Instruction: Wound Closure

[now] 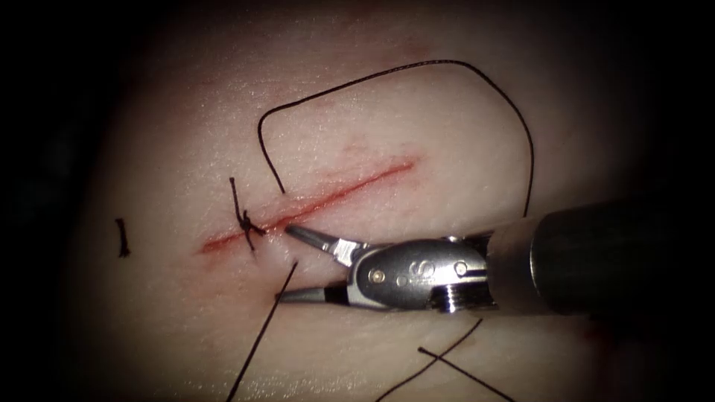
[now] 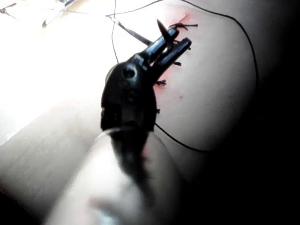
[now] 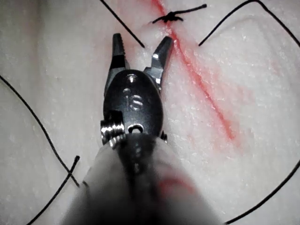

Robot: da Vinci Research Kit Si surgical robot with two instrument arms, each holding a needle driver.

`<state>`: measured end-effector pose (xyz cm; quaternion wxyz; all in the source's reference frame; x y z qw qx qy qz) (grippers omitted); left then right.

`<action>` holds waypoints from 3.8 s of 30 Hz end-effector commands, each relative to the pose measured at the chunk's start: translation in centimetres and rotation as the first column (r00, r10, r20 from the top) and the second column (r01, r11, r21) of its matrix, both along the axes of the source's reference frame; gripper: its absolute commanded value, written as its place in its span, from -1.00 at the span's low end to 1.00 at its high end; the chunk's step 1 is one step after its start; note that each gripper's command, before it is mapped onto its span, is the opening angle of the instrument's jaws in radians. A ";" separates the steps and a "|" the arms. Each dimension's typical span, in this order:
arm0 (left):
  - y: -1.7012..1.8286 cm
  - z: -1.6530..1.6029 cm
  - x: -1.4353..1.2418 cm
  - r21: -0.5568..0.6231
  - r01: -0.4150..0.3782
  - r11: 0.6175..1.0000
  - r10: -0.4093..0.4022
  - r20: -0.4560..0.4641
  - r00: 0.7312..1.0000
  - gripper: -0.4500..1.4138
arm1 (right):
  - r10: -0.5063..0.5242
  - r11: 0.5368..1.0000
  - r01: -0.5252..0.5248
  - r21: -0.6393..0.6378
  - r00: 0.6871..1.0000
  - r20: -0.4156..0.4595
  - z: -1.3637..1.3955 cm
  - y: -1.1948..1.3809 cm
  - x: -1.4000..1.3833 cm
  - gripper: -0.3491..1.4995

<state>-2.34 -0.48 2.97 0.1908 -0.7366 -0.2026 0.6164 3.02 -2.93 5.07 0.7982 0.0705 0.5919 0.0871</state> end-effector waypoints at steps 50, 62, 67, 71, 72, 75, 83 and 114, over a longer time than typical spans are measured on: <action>-0.05 0.78 1.44 -0.309 0.472 0.826 -0.560 -0.349 0.752 -1.00 | -0.067 0.997 0.065 -0.046 0.997 -0.044 -1.18 -0.94 -0.21 0.58; -0.01 0.84 1.45 -0.366 0.487 0.793 -0.605 -0.372 0.704 -1.00 | 0.069 0.992 -0.062 -0.107 0.996 0.061 -0.49 -0.38 -0.23 0.55; -0.02 0.87 1.40 -0.368 0.486 0.793 -0.604 -0.366 0.708 -1.00 | 0.109 0.992 -0.103 -0.070 0.990 0.088 -0.17 -0.30 -0.11 0.60; -0.02 0.88 1.41 -0.368 0.486 0.793 -0.604 -0.365 0.708 -1.00 | 0.128 0.991 -0.123 -0.061 0.986 0.104 -0.02 -0.21 -0.09 0.56; -0.03 0.88 1.42 -0.368 0.485 0.793 -0.604 -0.365 0.709 -1.00 | 0.135 0.990 -0.131 -0.050 0.985 0.104 -0.01 -0.19 -0.09 0.53; -0.04 0.89 1.45 -0.369 0.484 0.793 -0.603 -0.364 0.710 -1.00 | 0.149 0.989 -0.146 -0.034 0.984 0.103 -0.01 -0.18 -0.05 0.49; -0.04 0.89 1.41 -0.370 0.486 0.792 -0.605 -0.365 0.708 -1.00 | 0.146 0.987 -0.149 0.063 0.988 0.055 -0.05 -0.18 0.12 -0.27; -0.30 1.72 0.70 -0.362 0.410 0.837 -0.539 -0.411 0.735 -1.00 | -0.048 0.998 0.050 0.044 0.997 -0.062 -1.43 -2.20 0.30 -1.00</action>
